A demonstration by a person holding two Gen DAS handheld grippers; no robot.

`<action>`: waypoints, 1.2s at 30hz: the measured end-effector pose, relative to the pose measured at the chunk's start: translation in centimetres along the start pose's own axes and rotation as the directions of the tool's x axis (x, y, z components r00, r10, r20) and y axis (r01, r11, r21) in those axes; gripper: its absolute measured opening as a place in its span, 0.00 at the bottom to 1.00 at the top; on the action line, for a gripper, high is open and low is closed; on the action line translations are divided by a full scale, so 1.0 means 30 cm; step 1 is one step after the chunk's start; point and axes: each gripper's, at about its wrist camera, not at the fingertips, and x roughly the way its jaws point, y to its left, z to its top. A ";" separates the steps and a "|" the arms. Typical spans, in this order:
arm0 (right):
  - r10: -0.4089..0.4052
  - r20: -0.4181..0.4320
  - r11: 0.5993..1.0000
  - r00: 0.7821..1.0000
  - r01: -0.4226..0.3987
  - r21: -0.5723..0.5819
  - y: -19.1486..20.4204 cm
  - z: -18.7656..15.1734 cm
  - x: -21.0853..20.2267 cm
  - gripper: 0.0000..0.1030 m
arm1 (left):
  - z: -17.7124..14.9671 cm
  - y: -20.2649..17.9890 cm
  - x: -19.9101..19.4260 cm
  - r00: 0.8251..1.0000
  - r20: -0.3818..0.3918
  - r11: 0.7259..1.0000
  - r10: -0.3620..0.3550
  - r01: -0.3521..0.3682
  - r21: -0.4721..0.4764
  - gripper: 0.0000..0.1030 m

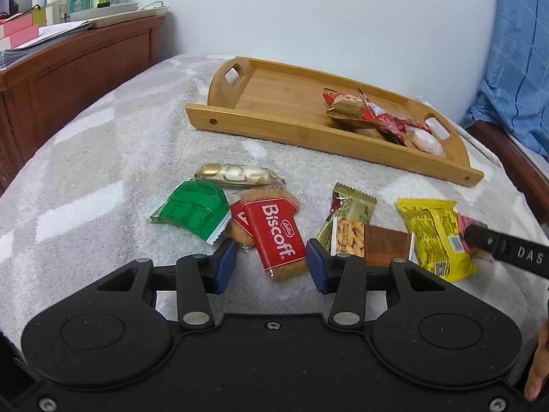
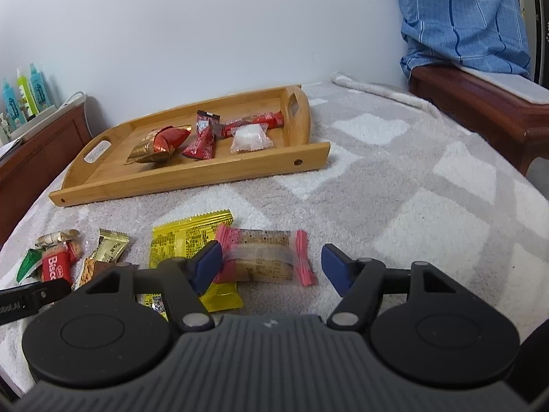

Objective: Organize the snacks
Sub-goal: 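Grasp Biscoff biscuit with left tool while right tool grasps pink-ended bag, then lift the Biscoff biscuit with left tool while right tool lifts pink-ended bag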

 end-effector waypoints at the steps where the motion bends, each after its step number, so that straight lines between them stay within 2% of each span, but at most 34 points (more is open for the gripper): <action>1: 0.003 -0.009 1.000 1.000 -0.003 0.004 -0.002 -0.001 0.005 0.76 | 0.001 -0.005 0.006 1.000 0.000 1.000 0.002 -0.002 0.005 0.43; 8: 0.013 -0.017 1.000 1.000 -0.014 -0.025 0.016 -0.008 0.016 0.78 | 0.000 -0.035 0.026 1.000 0.013 0.998 0.025 -0.025 0.060 0.43; 10: 0.006 -0.014 0.998 1.000 -0.007 -0.054 0.031 -0.013 0.016 0.79 | -0.002 -0.033 0.024 0.999 0.024 0.998 0.030 -0.031 0.063 0.30; 11: 0.001 -0.011 0.998 1.000 -0.002 -0.070 0.039 -0.016 0.015 0.79 | -0.002 -0.031 0.022 0.999 0.027 0.997 0.025 -0.027 0.067 0.27; 13: -0.007 -0.001 0.996 1.000 0.007 -0.086 0.047 -0.018 0.013 0.78 | 0.000 -0.024 0.017 1.000 0.024 0.998 0.006 -0.008 0.064 0.27; 17: -0.010 0.010 0.996 1.000 0.011 -0.085 0.047 -0.018 0.010 0.69 | -0.001 -0.020 0.006 1.000 0.023 0.998 -0.005 0.003 0.065 0.27; 24: -0.022 0.035 0.992 0.999 0.026 -0.120 0.060 -0.024 0.002 0.66 | -0.003 -0.027 -0.003 1.000 0.012 0.997 -0.003 0.002 0.073 0.27; 31: -0.030 0.054 0.994 0.998 0.035 -0.107 0.055 -0.024 -0.004 0.64 | 0.008 -0.033 -0.026 1.000 0.019 0.997 -0.019 0.017 0.081 0.27; 36: -0.055 0.118 0.993 0.991 0.066 -0.093 0.050 -0.018 -0.026 0.60 | 0.026 -0.035 -0.045 0.999 0.032 0.996 -0.025 0.022 0.090 0.27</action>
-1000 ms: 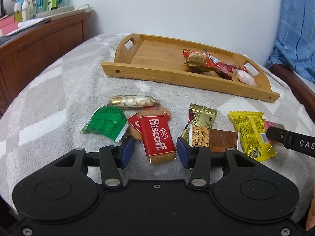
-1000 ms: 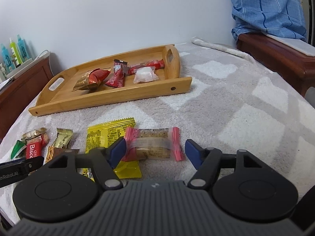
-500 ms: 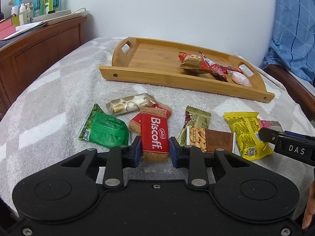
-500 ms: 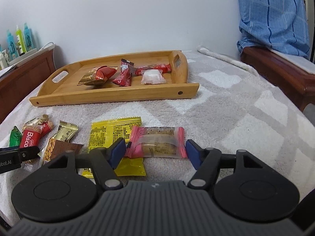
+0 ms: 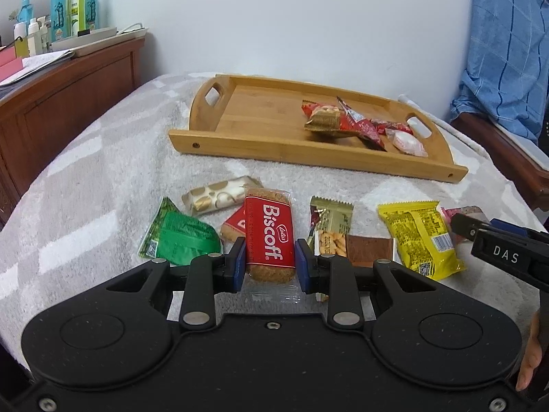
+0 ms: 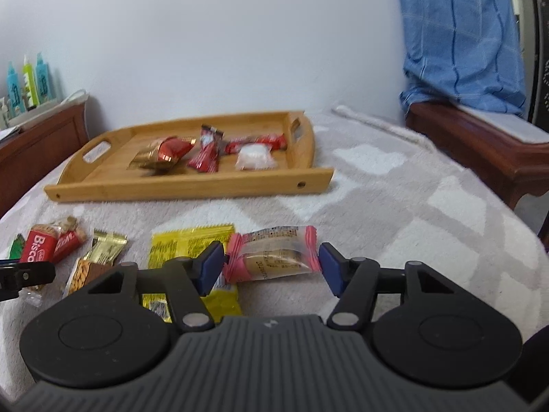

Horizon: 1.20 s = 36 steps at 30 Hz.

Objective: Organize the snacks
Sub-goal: 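Lift the Biscoff biscuit with left tool while right tool lifts pink-ended bag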

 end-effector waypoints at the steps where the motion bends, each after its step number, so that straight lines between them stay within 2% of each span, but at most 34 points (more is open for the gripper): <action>1: -0.004 0.012 1.000 1.000 0.004 0.003 -0.002 0.002 -0.005 0.60 | 0.004 0.002 -0.002 1.000 0.001 1.000 -0.001 0.001 -0.002 0.27; 6: -0.002 0.018 1.000 1.000 0.002 0.023 -0.012 0.004 -0.010 0.55 | 0.019 0.004 -0.011 1.000 0.012 1.000 0.010 -0.010 0.005 0.27; 7: -0.007 0.019 1.000 1.000 0.006 0.027 -0.013 0.004 -0.010 0.39 | 0.022 0.002 -0.013 1.000 0.015 1.000 0.014 -0.014 0.013 0.27; 9: -0.027 0.019 0.999 0.999 0.026 0.032 -0.018 0.006 -0.010 0.36 | 0.027 0.000 -0.014 1.000 0.016 1.000 0.013 -0.013 0.016 0.27; 10: -0.026 0.008 0.999 1.000 0.026 0.037 -0.021 0.007 -0.006 0.38 | 0.029 0.001 -0.013 1.000 0.015 1.000 0.009 -0.009 0.013 0.27; 13: -0.027 -0.009 0.997 1.000 0.028 0.071 -0.037 0.004 0.004 0.51 | 0.031 0.000 -0.012 1.000 0.013 1.000 0.006 -0.006 0.010 0.27; 14: -0.021 -0.010 0.997 1.000 0.022 0.073 -0.039 0.006 0.004 0.61 | 0.030 0.000 -0.011 1.000 0.014 1.000 0.004 -0.004 0.010 0.27; 16: -0.007 -0.018 0.998 1.000 0.009 0.067 -0.033 0.005 0.007 0.67 | 0.028 -0.002 -0.011 1.000 0.010 1.000 -0.002 0.002 0.008 0.27; 23: -0.011 -0.066 1.000 0.998 0.010 -0.013 0.013 -0.011 0.036 0.77 | 0.012 -0.003 -0.008 1.000 -0.005 1.000 -0.007 0.007 0.005 0.27; 30: -0.008 -0.092 1.000 0.996 0.005 -0.026 0.018 -0.008 0.063 0.77 | 0.013 -0.014 -0.002 1.000 -0.008 1.000 -0.016 0.016 0.011 0.27; 31: -0.005 -0.097 1.000 0.995 0.002 -0.028 0.019 -0.007 0.068 0.72 | 0.016 -0.015 0.000 1.000 -0.008 1.000 -0.018 0.018 0.010 0.27; 32: -0.003 -0.097 1.000 0.995 0.000 -0.031 0.021 -0.005 0.070 0.64 | 0.018 -0.017 0.001 1.000 -0.007 1.000 -0.019 0.019 0.010 0.27; 36: -0.006 -0.081 0.998 0.997 0.002 -0.058 0.033 -0.007 0.063 0.53 | 0.023 -0.024 0.001 1.000 -0.003 1.000 -0.025 0.025 0.008 0.27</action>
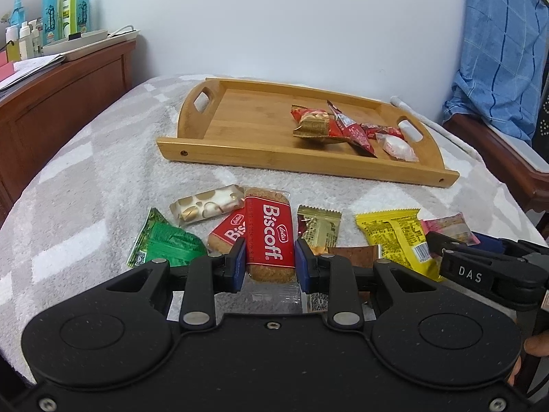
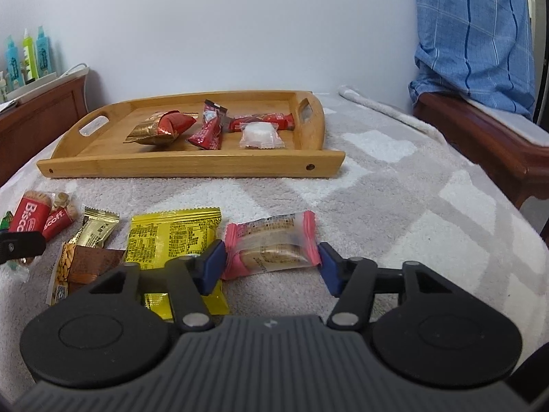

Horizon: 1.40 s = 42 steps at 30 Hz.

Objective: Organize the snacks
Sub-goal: 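Lift the Biscoff biscuit with left tool while right tool lifts pink-ended bag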

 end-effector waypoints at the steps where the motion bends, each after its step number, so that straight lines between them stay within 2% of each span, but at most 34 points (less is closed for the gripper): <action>1: 0.000 0.007 1.000 1.000 0.000 -0.004 0.001 0.000 -0.004 0.53 | 0.002 -0.001 0.000 1.000 0.001 1.000 -0.001 0.001 0.001 0.27; 11: 0.053 0.038 0.998 0.998 -0.054 0.030 -0.017 0.018 -0.042 0.43 | 0.039 -0.002 -0.009 1.000 0.020 1.000 -0.022 0.022 0.003 0.27; 15: 0.072 0.051 0.994 0.996 -0.076 0.084 -0.046 0.046 -0.058 0.30 | 0.073 0.000 -0.008 0.999 0.029 0.999 -0.033 0.033 0.005 0.27; 18: 0.084 0.052 0.990 0.995 -0.089 0.108 -0.068 0.066 -0.060 0.28 | 0.107 0.002 -0.001 0.998 0.034 0.999 -0.043 0.043 -0.005 0.27; 19: 0.084 0.040 0.990 0.996 -0.088 0.109 -0.072 0.068 -0.054 0.30 | 0.116 0.002 0.000 0.998 0.038 0.999 -0.043 0.044 -0.006 0.27; 22: 0.051 0.015 0.995 0.999 -0.052 0.086 -0.072 0.057 -0.039 0.56 | 0.132 -0.003 0.000 0.998 0.051 0.999 -0.041 0.041 0.000 0.27; 25: 0.006 0.011 0.998 1.000 -0.007 0.056 -0.062 0.039 -0.035 0.63 | 0.132 -0.006 0.002 0.998 0.047 0.999 -0.045 0.045 -0.002 0.27; 28: 0.000 0.013 1.000 1.000 0.000 -0.005 -0.036 0.035 -0.031 0.74 | 0.123 -0.011 0.004 0.998 0.039 0.999 -0.048 0.048 0.002 0.27; 35: -0.013 -0.015 0.992 1.000 0.011 -0.125 0.044 0.018 0.013 0.77 | 0.112 -0.019 0.009 0.998 0.029 0.999 -0.052 0.051 0.009 0.27; 36: -0.014 -0.021 0.992 1.000 0.011 -0.127 0.045 0.019 0.019 0.77 | 0.112 -0.020 0.011 0.998 0.028 0.999 -0.051 0.051 0.010 0.27; 38: -0.003 -0.031 0.994 1.000 -0.001 -0.108 0.037 0.021 0.024 0.57 | 0.112 -0.021 0.014 0.998 0.026 0.999 -0.052 0.052 0.009 0.27; 40: -0.001 -0.024 0.996 1.000 -0.001 -0.093 0.027 0.026 0.015 0.54 | 0.112 -0.022 0.017 0.998 0.026 0.999 -0.054 0.054 0.007 0.27; 42: 0.008 -0.020 0.997 1.000 -0.010 -0.079 0.018 0.030 0.005 0.48 | 0.113 -0.024 0.020 0.998 0.025 0.998 -0.056 0.055 0.005 0.27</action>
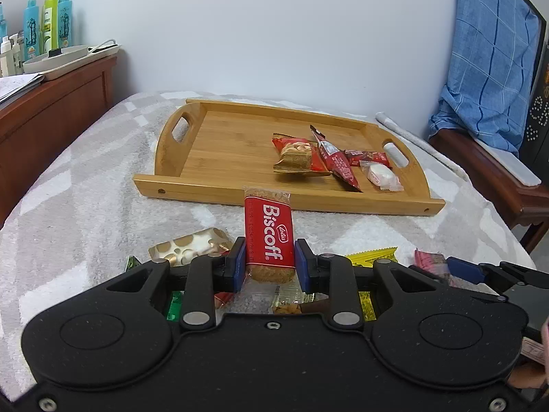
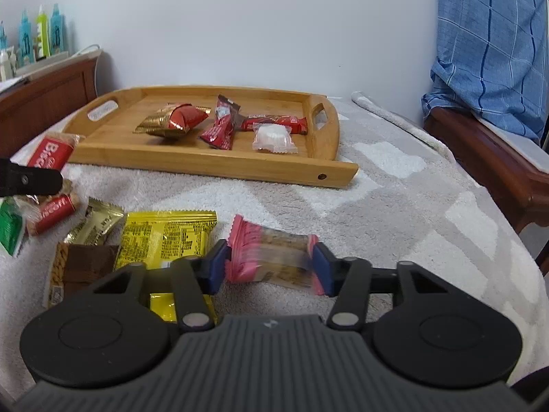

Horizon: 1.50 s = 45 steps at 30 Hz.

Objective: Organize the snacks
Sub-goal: 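Lift the Biscoff biscuit with left tool while right tool lifts pink-ended bag, then lower both snacks onto the tray and open both tools to release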

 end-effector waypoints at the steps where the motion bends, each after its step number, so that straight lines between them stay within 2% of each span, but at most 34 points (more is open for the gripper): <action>1: 0.006 0.006 1.000 1.000 -0.006 0.008 -0.003 0.002 -0.006 0.44 | 0.001 0.000 0.001 1.000 -0.001 1.000 -0.002 0.002 -0.001 0.27; 5: 0.016 0.031 1.000 0.999 -0.016 0.008 -0.005 0.016 -0.035 0.39 | 0.011 -0.004 0.008 1.000 -0.002 1.000 -0.010 0.010 0.000 0.27; 7: 0.012 0.035 1.000 0.999 -0.012 0.007 -0.007 0.021 -0.038 0.41 | 0.018 -0.006 0.010 1.000 0.002 1.000 -0.009 0.009 0.003 0.27; 8: 0.007 0.034 1.000 0.999 -0.007 0.010 -0.009 0.021 -0.036 0.61 | 0.019 -0.006 0.010 1.000 0.004 1.000 -0.008 0.008 0.002 0.27; 10: 0.022 0.016 0.999 1.000 -0.023 0.032 -0.022 0.019 -0.024 0.71 | 0.021 -0.005 0.010 1.000 0.005 1.000 -0.009 0.009 -0.001 0.27; 11: 0.023 0.002 0.998 1.000 -0.024 0.057 -0.031 0.016 -0.015 0.80 | 0.021 -0.004 0.010 1.000 0.005 1.000 -0.009 0.009 -0.002 0.27; 13: 0.020 -0.012 0.994 1.000 -0.018 0.105 -0.051 0.007 -0.002 0.83 | 0.020 -0.005 0.009 1.000 0.004 1.000 -0.008 0.008 -0.003 0.27; 15: 0.028 -0.023 0.992 0.999 -0.025 0.127 -0.060 0.004 0.008 0.83 | 0.019 -0.005 0.009 1.000 0.003 1.000 -0.007 0.007 0.000 0.27; 18: 0.019 -0.036 0.995 0.999 -0.016 0.098 -0.045 0.003 0.027 0.81 | 0.017 -0.004 0.011 1.000 -0.001 1.000 -0.005 0.005 -0.001 0.27; 19: 0.018 -0.046 0.996 0.999 -0.014 0.089 -0.039 0.001 0.035 0.69 | 0.017 -0.003 0.011 1.000 -0.001 1.000 -0.006 0.006 -0.003 0.27; 21: 0.010 -0.036 0.997 0.999 -0.008 0.071 -0.027 0.000 0.030 0.64 | 0.017 -0.003 0.010 1.000 -0.001 1.000 -0.007 0.007 -0.005 0.27; 23: 0.018 -0.019 0.999 1.000 -0.017 0.049 -0.019 0.000 0.015 0.54 | 0.017 -0.003 0.009 1.000 0.001 1.000 -0.009 0.009 -0.004 0.27; 34: 0.051 0.022 0.997 0.998 -0.052 0.057 -0.025 0.034 -0.036 0.52 | 0.046 0.005 0.013 1.000 0.006 1.000 -0.016 0.016 -0.015 0.27; 45: 0.080 0.068 0.989 0.994 -0.088 0.120 -0.103 0.216 -0.030 0.53 | 0.200 0.017 0.068 0.999 0.023 0.998 -0.047 0.048 -0.030 0.27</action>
